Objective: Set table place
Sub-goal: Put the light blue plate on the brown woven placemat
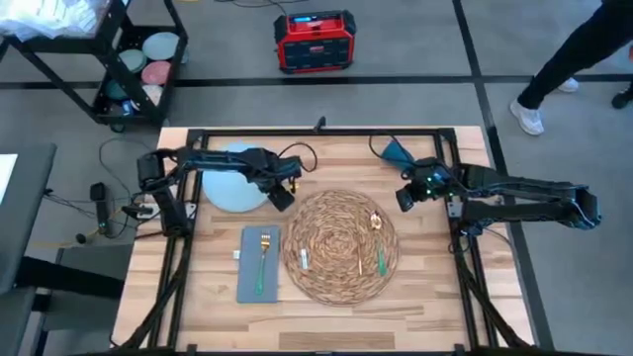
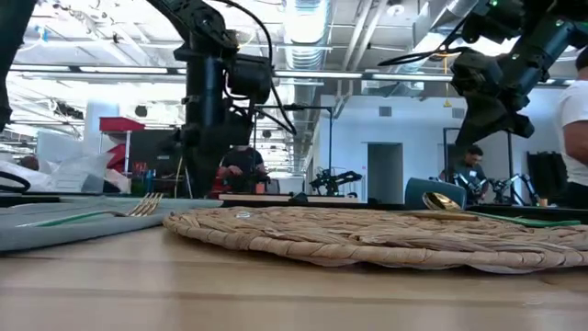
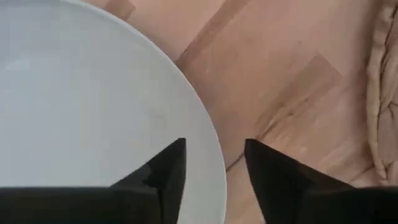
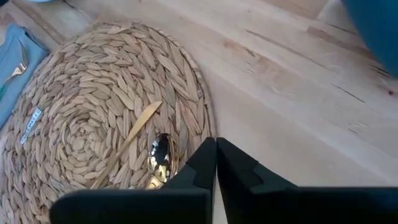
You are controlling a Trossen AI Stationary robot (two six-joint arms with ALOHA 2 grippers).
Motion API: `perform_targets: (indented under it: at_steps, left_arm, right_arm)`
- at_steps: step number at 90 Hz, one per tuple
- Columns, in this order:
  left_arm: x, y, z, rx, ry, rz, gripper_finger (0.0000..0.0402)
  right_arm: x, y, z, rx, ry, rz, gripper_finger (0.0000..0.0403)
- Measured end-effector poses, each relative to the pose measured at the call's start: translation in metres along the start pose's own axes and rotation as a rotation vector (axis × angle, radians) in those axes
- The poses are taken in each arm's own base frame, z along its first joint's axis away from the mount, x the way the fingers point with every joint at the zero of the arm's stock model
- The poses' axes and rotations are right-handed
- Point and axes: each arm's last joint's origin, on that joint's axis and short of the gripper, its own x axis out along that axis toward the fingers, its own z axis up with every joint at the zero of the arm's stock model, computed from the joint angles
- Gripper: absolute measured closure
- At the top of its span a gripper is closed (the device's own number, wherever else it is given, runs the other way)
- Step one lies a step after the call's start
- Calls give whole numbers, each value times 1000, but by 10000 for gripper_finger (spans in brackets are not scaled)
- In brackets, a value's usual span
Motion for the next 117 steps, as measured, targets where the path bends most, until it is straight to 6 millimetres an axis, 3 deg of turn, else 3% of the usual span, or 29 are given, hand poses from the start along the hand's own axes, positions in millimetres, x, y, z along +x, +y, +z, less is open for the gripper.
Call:
perform_targets:
  at_steps: [50, 59, 70, 80, 99, 117]
  left_arm:
    - [36, 2, -29, -37, 26, 55, 234]
    - [39, 4, -30, -49, 38, 57, 274]
    - [36, 5, -28, -5, 35, 82, 372]
    - [33, 6, -25, -1, 31, 96, 392]
    - [12, 4, -14, 51, 61, 76, 400]
    - [-37, -12, 6, 97, -18, 45, 401]
  right_arm:
    - [0, -1, -1, -11, 10, -10, 403]
    - [0, -1, -1, -11, 8, -8, 403]
    - [0, -1, -1, -11, 7, -8, 403]
    - [0, -1, -1, -11, 6, -8, 403]
    - [0, 0, -1, -12, 4, -6, 403]
    - [-1, -1, -1, -15, 2, -4, 403]
